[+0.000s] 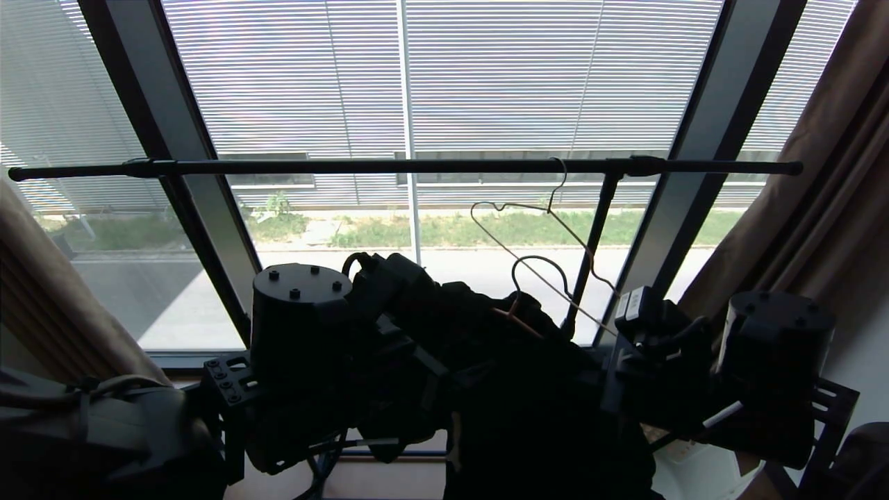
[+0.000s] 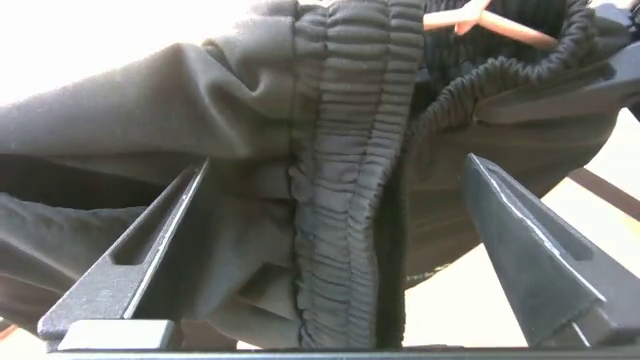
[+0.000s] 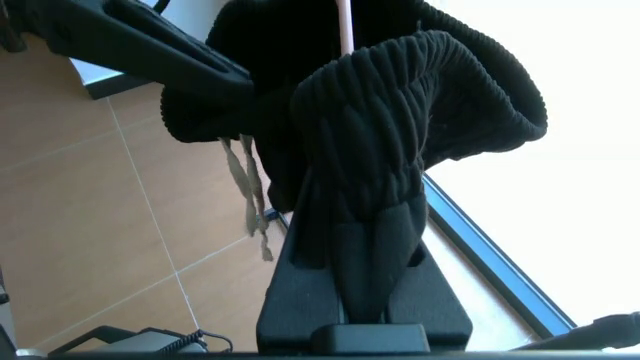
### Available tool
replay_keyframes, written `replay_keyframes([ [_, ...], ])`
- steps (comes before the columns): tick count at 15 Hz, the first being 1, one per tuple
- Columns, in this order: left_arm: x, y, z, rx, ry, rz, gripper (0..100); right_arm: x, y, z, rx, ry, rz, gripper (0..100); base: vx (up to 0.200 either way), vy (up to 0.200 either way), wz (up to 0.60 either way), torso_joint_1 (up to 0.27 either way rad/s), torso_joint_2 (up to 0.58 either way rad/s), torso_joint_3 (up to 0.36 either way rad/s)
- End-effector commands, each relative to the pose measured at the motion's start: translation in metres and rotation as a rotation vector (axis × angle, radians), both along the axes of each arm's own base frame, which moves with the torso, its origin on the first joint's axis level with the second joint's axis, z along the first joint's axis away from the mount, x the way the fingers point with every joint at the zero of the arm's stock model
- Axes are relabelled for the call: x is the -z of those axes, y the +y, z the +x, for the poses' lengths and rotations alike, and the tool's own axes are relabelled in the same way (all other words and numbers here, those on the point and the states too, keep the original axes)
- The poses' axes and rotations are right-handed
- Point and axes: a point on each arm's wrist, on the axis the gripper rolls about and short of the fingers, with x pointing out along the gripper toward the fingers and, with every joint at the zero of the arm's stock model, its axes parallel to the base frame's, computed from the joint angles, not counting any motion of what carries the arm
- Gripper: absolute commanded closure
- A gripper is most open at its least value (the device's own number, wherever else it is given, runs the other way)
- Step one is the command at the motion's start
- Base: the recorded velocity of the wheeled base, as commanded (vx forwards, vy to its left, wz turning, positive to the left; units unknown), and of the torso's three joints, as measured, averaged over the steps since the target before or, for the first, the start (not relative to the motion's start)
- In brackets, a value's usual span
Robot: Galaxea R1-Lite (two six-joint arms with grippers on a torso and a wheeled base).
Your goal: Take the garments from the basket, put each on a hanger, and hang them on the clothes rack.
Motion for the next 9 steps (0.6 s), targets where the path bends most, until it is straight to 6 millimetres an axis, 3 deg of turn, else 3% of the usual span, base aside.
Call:
replay_keyframes([
  [1, -0.004, 0.001, 0.000, -0.001, -0.011, -0.010, 0, 0.002, 0.000, 0.001, 0.001, 0.005, -0.004, 100, 0.000, 0.000, 0.00, 0.000, 0.00, 0.000],
  [2, -0.004, 0.001, 0.000, -0.001, -0.011, -0.010, 0, 0.002, 0.000, 0.001, 0.001, 0.005, -0.004, 100, 0.000, 0.000, 0.00, 0.000, 0.00, 0.000],
  [3, -0.016, 0.008, -0.007, -0.003, -0.038, -0.037, 0, 0.002, 0.001, 0.001, -0.001, 0.003, -0.002, 100, 0.000, 0.000, 0.00, 0.000, 0.00, 0.000],
  [9, -0.026, 0.030, -0.028, -0.007, -0.056, -0.058, 0, 0.006, 0.000, 0.004, -0.021, 0.025, -0.004, 100, 0.000, 0.000, 0.00, 0.000, 0.00, 0.000],
])
